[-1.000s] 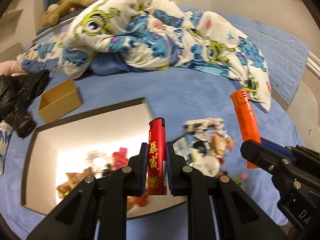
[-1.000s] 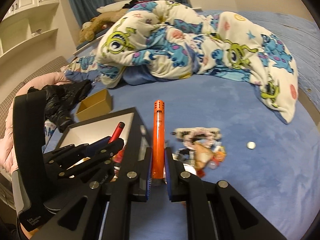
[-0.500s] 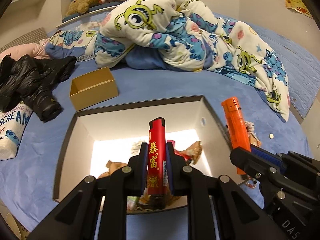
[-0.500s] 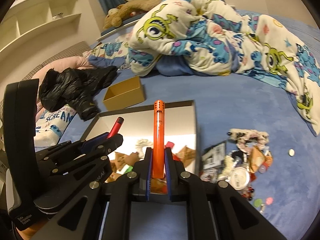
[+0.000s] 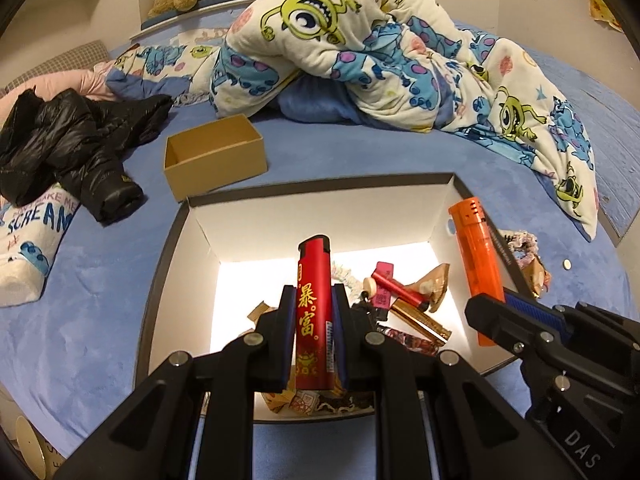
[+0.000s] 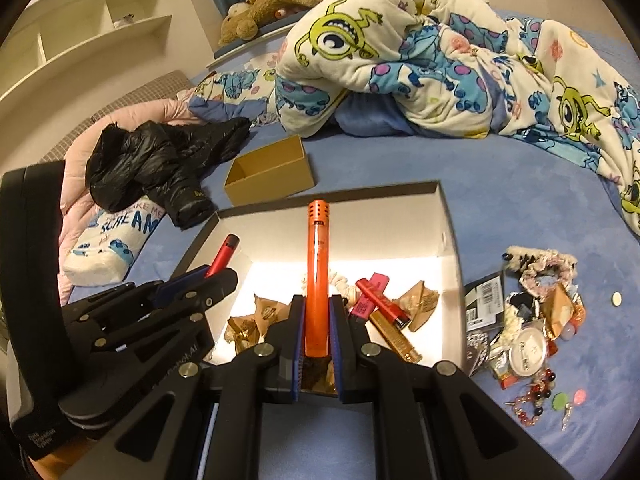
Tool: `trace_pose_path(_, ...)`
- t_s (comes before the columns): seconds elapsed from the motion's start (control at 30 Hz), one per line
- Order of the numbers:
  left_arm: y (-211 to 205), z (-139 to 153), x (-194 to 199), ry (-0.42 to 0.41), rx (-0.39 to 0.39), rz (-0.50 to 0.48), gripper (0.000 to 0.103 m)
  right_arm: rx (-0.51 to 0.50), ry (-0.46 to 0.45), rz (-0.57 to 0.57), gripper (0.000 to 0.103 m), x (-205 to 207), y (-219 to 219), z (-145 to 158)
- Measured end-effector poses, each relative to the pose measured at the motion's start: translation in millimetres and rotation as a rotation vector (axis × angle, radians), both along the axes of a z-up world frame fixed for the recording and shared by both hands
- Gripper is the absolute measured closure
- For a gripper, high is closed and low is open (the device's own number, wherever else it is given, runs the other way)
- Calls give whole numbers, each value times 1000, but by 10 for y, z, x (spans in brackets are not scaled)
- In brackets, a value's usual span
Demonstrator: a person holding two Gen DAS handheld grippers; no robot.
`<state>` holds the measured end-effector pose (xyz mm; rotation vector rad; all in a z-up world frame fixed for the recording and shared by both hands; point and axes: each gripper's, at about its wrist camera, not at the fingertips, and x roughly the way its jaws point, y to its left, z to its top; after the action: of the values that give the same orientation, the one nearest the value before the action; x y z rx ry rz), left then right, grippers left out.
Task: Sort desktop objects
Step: 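Carry both lighters over the open shoebox with both tools, then open both tools to drop the lighters into the shoebox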
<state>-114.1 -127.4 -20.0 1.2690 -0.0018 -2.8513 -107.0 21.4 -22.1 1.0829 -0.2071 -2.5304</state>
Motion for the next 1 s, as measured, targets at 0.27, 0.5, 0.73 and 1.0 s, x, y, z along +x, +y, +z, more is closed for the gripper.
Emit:
trace_pose_path(0.27,26,-245,-26,-37,11,-13,86,23,-15,-3,91,-30,8,-106)
trace_pose_path(0.5,62,-313,-46,-40,18,-18,86,29,-21,-20,90,-75,87,-147)
trace_pose_path(0.73,86,-289,-18,7,-9,5,24,40,-16,-29,28,-92,85,-185)
trace_pose_path(1.0,94,-201,-4,27,-11,-4,20,35,6,-39,25,-81,110,-133)
